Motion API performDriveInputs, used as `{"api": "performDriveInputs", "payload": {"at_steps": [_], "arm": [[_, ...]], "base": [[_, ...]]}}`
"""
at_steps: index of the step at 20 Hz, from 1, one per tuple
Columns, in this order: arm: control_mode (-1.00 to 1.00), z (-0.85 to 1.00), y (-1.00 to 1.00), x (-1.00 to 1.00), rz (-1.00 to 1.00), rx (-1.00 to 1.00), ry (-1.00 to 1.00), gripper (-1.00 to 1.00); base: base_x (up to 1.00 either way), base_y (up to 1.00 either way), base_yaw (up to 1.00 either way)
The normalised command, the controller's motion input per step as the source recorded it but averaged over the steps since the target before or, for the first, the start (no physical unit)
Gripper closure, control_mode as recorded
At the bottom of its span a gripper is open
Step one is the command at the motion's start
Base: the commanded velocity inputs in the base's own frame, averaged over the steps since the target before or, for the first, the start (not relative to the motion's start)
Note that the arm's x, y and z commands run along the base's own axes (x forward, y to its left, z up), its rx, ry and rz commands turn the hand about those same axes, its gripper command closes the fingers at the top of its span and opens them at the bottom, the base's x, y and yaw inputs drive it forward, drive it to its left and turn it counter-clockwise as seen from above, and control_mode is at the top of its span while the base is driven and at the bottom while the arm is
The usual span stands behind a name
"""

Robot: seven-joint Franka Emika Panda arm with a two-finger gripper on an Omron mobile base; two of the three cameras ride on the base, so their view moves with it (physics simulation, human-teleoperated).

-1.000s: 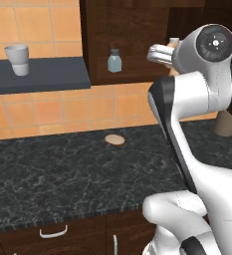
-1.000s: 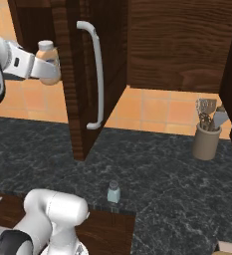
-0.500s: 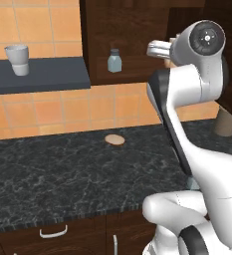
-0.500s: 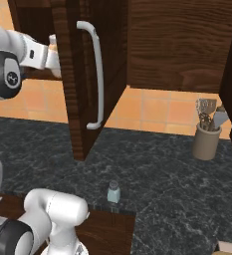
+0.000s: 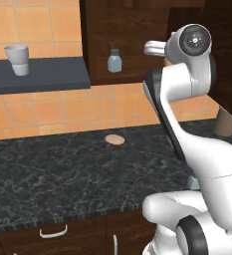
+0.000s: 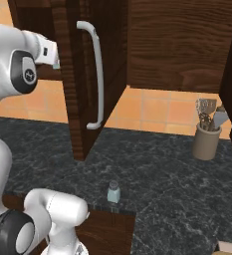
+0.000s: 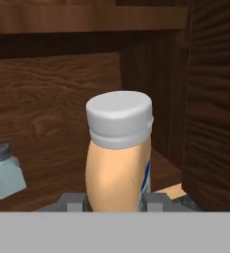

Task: Put the shaker and condiment bottle from the counter next to their counterparts in the cabinet.

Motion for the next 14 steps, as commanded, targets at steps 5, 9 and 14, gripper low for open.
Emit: {"api": "performDriveInputs", "payload": {"at_steps": [5, 9, 14], "arm": [[-1.0, -0.13, -0.06, 0.39, 0.0, -0.03, 0.0, 1.0], [-1.0, -0.19, -0.07, 0.32, 0.0, -0.03, 0.0, 1.0], [-1.0, -0.1, -0.06, 0.17, 0.0, -0.04, -0.04, 1.0]], "base": [[0.0, 0.0, 0.0], [0.0, 0.0, 0.0], [0.0, 0.0, 0.0]]}}
